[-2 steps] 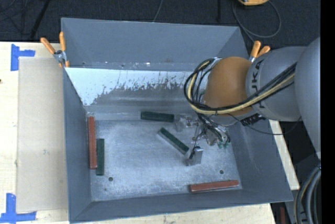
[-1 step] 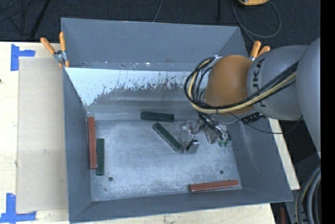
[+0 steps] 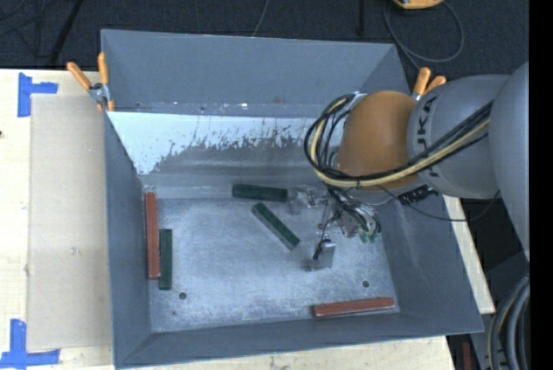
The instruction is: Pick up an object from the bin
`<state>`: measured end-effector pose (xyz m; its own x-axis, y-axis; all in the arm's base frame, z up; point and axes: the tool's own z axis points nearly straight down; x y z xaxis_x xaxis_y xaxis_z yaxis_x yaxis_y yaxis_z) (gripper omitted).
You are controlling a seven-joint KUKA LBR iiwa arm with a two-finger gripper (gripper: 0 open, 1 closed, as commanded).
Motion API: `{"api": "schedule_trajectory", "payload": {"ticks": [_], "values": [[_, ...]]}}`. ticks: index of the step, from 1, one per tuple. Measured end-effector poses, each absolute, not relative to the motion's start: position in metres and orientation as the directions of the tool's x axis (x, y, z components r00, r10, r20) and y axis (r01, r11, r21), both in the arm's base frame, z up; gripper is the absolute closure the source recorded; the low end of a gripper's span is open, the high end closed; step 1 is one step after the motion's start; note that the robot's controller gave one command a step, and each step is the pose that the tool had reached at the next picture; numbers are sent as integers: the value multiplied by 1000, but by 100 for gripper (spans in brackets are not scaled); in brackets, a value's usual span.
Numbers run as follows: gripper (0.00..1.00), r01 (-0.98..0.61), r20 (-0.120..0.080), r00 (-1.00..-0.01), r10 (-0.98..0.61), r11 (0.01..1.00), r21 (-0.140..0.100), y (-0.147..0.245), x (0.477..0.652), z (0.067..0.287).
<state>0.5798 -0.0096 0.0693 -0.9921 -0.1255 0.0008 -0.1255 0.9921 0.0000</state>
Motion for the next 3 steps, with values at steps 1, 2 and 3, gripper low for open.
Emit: {"api": "schedule_trajectory", "payload": {"ticks": [1, 2, 3], "values": [[0, -42, 2, -999, -42, 999, 3, 40, 575, 69], [100, -43, 0, -999, -43, 999, 0, 38, 575, 70], [100, -263, -9, -965, -263, 965, -1, 49, 590, 217]]}}
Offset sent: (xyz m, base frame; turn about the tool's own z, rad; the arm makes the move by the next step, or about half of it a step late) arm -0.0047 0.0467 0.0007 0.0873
